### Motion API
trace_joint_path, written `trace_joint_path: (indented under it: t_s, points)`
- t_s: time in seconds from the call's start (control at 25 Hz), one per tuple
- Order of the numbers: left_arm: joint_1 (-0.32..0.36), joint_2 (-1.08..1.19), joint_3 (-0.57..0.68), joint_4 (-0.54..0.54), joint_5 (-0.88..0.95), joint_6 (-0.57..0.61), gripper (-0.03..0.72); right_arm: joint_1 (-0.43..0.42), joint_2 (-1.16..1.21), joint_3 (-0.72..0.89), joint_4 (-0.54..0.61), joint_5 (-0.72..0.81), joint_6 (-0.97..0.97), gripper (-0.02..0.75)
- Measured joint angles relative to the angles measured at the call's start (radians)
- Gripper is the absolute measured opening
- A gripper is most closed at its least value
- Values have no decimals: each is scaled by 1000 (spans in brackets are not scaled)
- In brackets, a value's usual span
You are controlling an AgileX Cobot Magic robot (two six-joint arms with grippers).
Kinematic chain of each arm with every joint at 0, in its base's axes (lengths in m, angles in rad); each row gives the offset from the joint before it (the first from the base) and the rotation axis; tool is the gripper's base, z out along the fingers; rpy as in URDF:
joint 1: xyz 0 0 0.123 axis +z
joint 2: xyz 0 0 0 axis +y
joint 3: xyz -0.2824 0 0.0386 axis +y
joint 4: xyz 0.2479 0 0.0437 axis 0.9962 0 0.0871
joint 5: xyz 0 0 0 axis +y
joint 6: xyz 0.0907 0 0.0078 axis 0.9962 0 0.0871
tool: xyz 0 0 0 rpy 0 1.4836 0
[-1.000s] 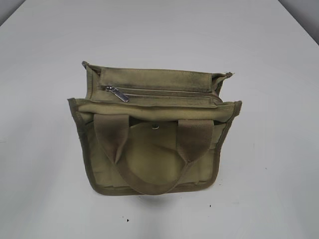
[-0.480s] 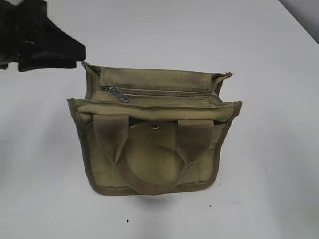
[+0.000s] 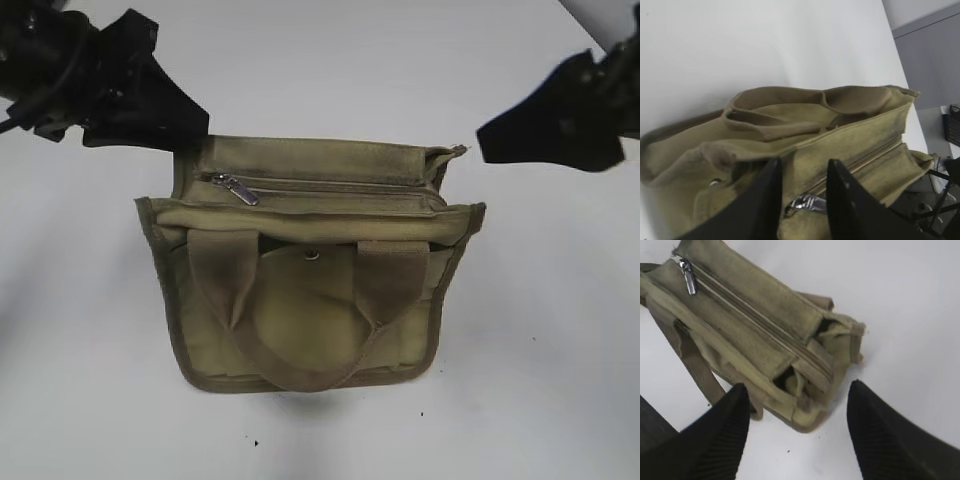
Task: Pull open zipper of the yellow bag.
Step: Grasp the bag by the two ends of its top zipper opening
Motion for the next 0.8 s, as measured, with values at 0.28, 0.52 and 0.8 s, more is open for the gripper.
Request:
trace_joint_path:
  t_s: [0.28,0.52,0.8]
  points:
    - [-5,3,-2,63,4,-51,243,137,207,-161,9,-42,-30,482]
    - [-59,45,-2,61,-33,-52,243,252,349,-281,9,-71,-75,482]
    - [-65,48,-2,58,-90,-54,211,304,476,-355,9,-98,-114,482]
